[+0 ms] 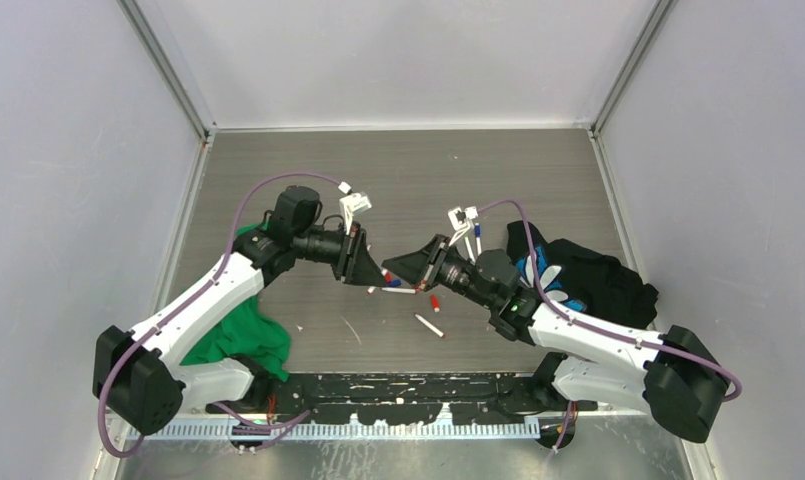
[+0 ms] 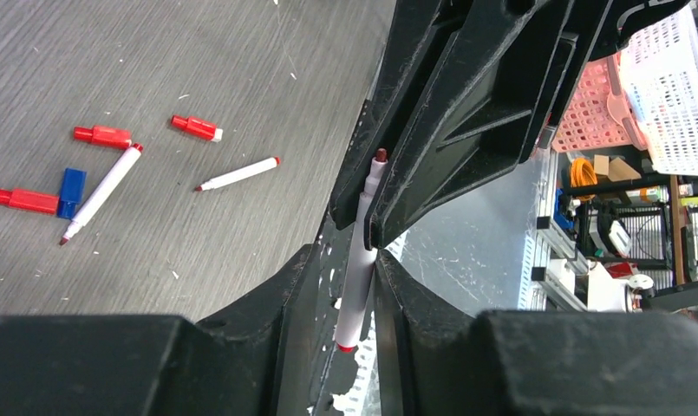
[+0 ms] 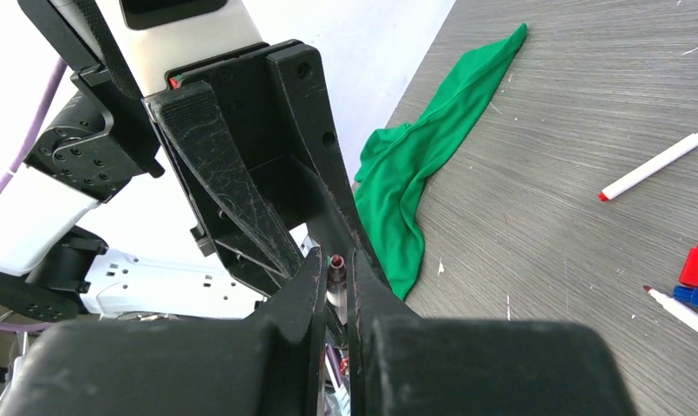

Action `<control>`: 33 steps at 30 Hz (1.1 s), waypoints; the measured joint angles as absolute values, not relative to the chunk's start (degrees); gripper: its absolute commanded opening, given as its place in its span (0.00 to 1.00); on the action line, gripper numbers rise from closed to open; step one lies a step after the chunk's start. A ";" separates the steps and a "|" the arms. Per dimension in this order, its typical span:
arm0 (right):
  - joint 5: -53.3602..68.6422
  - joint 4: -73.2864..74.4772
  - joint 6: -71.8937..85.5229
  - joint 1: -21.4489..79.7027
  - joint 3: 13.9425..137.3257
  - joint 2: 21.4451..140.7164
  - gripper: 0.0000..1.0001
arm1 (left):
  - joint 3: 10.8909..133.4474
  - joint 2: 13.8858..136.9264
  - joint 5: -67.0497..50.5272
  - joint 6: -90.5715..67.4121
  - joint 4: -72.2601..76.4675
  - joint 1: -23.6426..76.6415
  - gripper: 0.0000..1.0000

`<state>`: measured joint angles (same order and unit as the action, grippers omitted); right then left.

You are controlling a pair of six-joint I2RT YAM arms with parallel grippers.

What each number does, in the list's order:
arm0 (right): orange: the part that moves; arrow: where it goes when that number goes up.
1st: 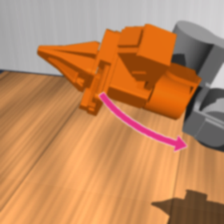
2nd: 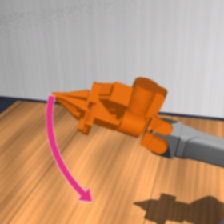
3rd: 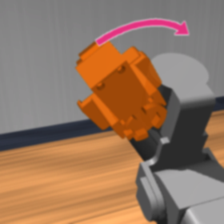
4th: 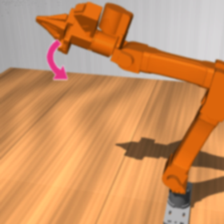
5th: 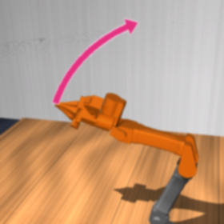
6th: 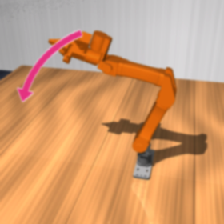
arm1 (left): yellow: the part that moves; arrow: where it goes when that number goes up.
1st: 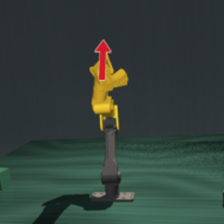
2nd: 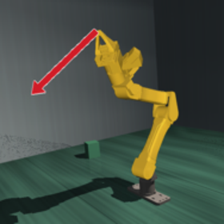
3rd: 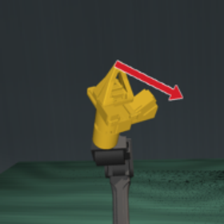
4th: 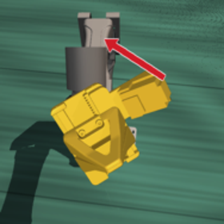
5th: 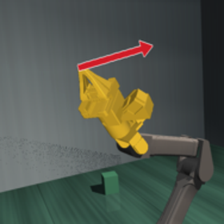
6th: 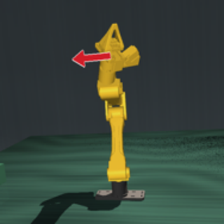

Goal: Insert the pens into the pen caps
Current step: Adjust the pen, then adjust the pen cap at the center of the board.

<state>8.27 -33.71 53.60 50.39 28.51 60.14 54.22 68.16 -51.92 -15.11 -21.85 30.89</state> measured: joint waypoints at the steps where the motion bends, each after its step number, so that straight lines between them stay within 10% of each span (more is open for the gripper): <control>1: 8.08 -34.22 53.76 50.52 28.23 60.14 0.01 | 54.22 68.16 -51.79 -15.09 -22.04 30.89 0.30; 14: 6.39 -36.56 54.61 50.94 27.20 60.93 0.02 | 54.37 68.18 -52.23 -13.63 -22.31 31.11 0.00; 22: 5.02 -25.45 49.58 51.29 29.91 57.56 0.60 | 54.43 66.63 -44.23 -12.34 -24.93 31.07 0.00; 33: -5.04 9.23 40.62 51.33 38.17 55.11 0.65 | 54.43 61.19 -17.72 -12.32 -29.41 23.05 0.00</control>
<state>-5.04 9.23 40.62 51.33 38.17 55.11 54.43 61.19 -17.72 -12.32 -29.41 23.05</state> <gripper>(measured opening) 0.652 0.088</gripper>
